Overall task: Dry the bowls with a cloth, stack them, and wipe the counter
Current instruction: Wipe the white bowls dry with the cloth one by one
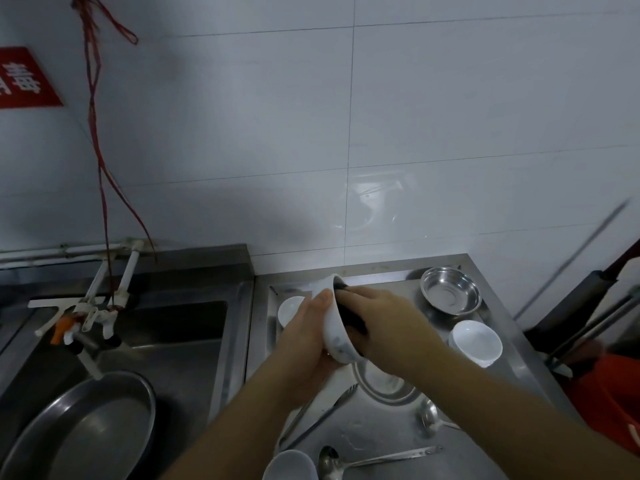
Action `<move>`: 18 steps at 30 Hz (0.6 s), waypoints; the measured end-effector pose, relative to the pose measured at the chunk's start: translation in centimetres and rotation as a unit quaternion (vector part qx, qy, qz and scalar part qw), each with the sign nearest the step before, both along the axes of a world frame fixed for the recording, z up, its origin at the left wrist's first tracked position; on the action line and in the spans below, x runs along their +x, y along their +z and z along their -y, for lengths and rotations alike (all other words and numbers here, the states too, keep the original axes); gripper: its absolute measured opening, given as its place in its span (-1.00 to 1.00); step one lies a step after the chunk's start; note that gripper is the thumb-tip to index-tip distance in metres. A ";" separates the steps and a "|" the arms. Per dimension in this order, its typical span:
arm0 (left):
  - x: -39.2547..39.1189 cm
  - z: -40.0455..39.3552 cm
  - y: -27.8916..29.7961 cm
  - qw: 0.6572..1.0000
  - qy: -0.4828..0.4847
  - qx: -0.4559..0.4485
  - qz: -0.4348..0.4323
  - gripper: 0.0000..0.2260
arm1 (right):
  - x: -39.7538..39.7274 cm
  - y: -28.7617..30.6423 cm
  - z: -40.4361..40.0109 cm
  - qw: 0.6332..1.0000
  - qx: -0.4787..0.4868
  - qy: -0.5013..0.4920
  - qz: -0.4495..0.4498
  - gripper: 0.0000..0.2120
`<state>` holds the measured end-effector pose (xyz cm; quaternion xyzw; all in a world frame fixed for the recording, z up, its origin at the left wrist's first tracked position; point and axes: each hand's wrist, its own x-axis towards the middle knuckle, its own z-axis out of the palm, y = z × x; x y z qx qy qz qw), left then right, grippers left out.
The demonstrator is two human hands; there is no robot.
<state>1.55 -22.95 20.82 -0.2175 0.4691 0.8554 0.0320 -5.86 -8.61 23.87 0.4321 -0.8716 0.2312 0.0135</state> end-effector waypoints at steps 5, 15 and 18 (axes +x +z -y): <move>-0.3 0.7 0.6 0.991 -0.088 -0.091 -0.055 -0.36 | -1.4 2.9 -0.8 0.977 0.068 0.015 0.200 -0.80; -1.2 -0.4 1.0 0.991 -0.079 0.042 -0.097 -0.18 | -0.4 2.4 -0.3 0.827 -0.327 -0.096 0.447 -0.82; -1.5 -1.4 1.4 0.998 -0.018 0.033 -0.041 -0.22 | -0.5 1.6 -0.5 0.962 -0.210 -0.097 0.143 -0.75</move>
